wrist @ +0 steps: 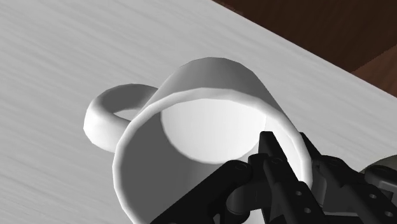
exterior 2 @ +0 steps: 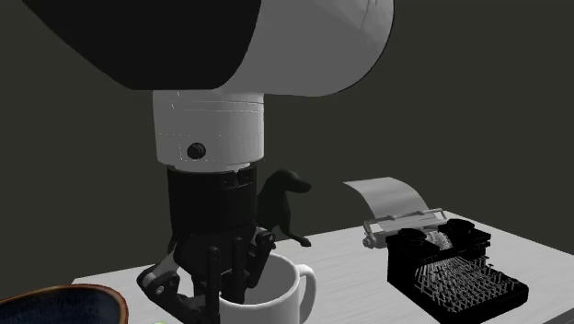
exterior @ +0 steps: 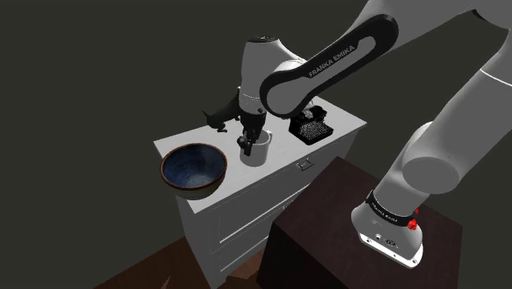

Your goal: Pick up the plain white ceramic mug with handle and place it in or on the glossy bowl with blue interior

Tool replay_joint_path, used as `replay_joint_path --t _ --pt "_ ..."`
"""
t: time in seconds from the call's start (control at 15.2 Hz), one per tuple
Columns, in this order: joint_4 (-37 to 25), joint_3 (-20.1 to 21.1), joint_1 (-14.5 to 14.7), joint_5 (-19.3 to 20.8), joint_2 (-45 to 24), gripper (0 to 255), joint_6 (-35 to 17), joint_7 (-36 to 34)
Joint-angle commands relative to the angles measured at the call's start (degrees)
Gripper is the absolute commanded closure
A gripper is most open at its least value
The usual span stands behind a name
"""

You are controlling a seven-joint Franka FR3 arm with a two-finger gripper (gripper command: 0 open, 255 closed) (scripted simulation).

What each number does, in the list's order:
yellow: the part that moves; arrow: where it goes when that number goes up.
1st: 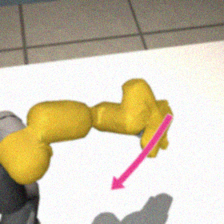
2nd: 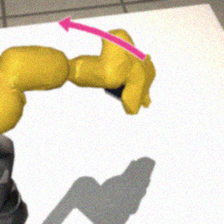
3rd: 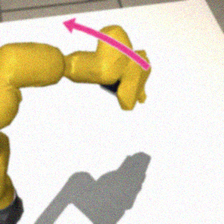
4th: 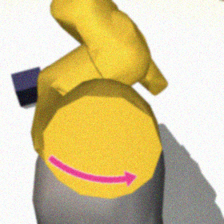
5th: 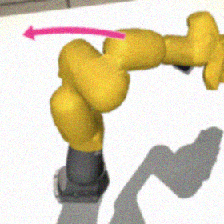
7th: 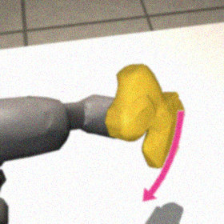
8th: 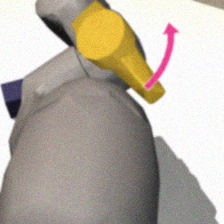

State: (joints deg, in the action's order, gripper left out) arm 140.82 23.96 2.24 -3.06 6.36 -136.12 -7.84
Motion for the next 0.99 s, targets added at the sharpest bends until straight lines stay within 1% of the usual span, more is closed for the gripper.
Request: replay_joint_path --t 0.0,0.92 --pt "-0.7 -0.2 0.0 -0.5 1.1 255 1.8 0.5" --pt "-6.3 -1.4 0.4 -2.7 7.5 255 13.4 2.3"
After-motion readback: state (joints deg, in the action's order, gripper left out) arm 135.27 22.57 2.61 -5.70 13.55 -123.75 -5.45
